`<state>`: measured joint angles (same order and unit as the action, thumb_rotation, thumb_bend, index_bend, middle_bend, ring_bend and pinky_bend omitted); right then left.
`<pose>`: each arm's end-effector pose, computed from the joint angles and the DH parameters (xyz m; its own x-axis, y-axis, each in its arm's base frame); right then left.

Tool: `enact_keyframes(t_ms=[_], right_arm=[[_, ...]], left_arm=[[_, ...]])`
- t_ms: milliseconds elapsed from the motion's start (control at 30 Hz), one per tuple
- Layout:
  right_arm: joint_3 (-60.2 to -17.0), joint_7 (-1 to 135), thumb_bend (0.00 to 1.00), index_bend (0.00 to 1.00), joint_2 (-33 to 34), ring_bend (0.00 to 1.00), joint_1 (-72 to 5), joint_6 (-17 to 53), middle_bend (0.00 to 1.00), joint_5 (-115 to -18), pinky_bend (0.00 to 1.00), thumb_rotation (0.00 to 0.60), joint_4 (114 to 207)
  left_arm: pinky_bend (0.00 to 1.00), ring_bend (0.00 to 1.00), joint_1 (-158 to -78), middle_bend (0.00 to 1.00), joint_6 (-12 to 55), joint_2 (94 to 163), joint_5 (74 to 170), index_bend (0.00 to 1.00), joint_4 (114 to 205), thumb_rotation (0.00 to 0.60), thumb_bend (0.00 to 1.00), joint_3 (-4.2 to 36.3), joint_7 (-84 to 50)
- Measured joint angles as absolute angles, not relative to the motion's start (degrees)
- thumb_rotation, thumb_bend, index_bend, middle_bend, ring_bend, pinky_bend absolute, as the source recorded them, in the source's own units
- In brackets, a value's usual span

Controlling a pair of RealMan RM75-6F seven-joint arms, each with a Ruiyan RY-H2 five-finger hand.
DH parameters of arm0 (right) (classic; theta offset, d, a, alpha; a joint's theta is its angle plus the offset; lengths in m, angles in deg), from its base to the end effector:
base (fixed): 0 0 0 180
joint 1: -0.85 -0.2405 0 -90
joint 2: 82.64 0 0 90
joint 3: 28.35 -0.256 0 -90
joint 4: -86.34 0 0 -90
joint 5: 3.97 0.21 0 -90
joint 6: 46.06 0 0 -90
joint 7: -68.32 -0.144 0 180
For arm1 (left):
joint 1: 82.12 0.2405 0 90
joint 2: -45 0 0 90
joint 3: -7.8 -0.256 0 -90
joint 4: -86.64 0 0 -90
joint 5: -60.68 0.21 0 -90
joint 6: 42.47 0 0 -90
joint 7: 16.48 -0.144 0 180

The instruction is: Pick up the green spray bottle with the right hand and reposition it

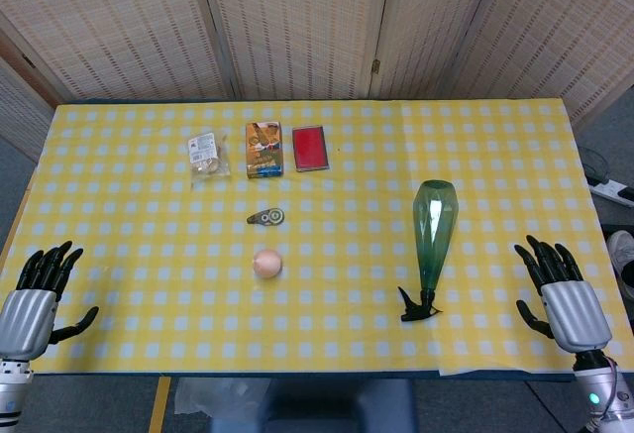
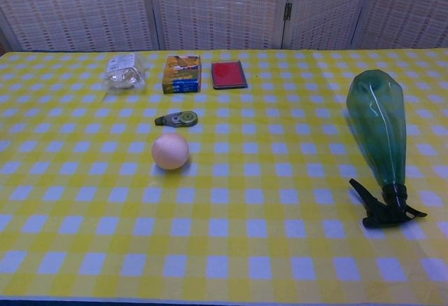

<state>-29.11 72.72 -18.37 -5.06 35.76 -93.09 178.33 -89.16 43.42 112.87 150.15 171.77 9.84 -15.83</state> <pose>-0.3079 -0.1782 0.1433 0.4772 -0.0812 0.8750 -0.8780 -0.0859 0.4709 -0.3153 0.1914 0.1461 0.4439 -0.0184 0.8959 0.8910 -0.0973 -0.4435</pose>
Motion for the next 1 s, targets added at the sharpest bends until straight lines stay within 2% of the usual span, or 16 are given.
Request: enact_keyframes(t_ms=[433, 567, 800, 1000], right_arm=[[-27.9, 76.6, 0.39, 0.0, -18.5, 0.01, -6.5, 34.5, 0.0, -97.2, 0.0, 0.6, 176.6], [-28.1, 83.2, 0.39, 0.0, -19.6, 0.0, -8.9, 31.5, 0.0, -98.4, 0.0, 0.6, 176.5], [-28.4, 94.5, 0.39, 0.0, -21.1, 0.01, -14.8, 22.4, 0.0, -100.0, 0.0, 0.6, 177.7], [-25.1, 94.1, 0.39, 0.02, -21.8, 0.01, -17.7, 16.4, 0.0, -102.9, 0.0, 0.6, 178.1]], left_arm=[[0.0, 0.07, -90.4, 0.05, 41.8, 112.7, 150.2, 0.0, 172.2, 0.5, 0.31, 9.8, -14.8], [0.0, 0.07, -90.2, 0.03, 41.5, 112.2, 149.1, 0.0, 173.1, 0.499, 0.31, 9.8, -15.0], [0.0, 0.07, -90.1, 0.03, 41.2, 111.2, 149.0, 0.0, 174.9, 0.499, 0.31, 9.7, -14.9], [0.0, 0.07, -89.7, 0.02, 41.6, 110.9, 148.6, 0.0, 174.9, 0.499, 0.31, 9.6, -14.7]])
